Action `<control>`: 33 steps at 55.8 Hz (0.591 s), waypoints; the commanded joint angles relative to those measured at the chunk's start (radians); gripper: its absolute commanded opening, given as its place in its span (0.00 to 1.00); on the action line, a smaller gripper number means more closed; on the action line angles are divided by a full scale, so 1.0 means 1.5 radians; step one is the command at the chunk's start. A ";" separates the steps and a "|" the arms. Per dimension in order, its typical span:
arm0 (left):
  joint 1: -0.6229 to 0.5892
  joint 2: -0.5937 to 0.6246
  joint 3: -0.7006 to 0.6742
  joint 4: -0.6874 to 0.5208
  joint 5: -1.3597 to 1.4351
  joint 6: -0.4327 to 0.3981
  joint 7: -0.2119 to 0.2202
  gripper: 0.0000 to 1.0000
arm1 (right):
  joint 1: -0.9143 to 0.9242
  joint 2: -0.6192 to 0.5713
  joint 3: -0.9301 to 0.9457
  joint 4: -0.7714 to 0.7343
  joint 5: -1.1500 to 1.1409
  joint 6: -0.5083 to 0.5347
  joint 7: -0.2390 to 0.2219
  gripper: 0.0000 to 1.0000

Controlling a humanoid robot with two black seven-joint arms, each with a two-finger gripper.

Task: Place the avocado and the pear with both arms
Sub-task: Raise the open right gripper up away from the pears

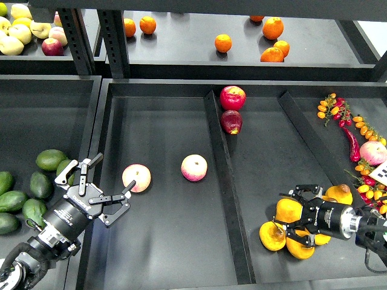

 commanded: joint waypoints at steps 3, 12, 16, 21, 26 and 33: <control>0.000 0.000 0.000 0.000 0.000 0.000 0.000 0.99 | 0.000 0.002 0.054 0.008 0.001 0.000 0.000 0.78; 0.000 0.000 0.002 0.000 0.000 0.000 0.000 0.99 | 0.020 0.010 0.115 0.007 -0.002 -0.002 0.000 0.89; 0.000 0.000 0.002 0.000 0.000 0.000 0.000 0.99 | 0.033 0.011 0.136 0.003 -0.002 -0.003 0.000 0.94; 0.001 0.000 0.002 0.000 0.000 0.000 0.000 0.99 | 0.049 0.015 0.170 -0.005 -0.002 -0.003 0.000 0.99; 0.000 0.000 0.008 0.000 0.000 0.000 0.000 0.99 | 0.051 0.042 0.224 -0.023 -0.001 -0.005 0.000 0.99; -0.006 0.000 0.010 0.002 0.000 0.000 0.000 0.99 | 0.057 0.135 0.339 -0.075 -0.001 -0.034 0.000 0.99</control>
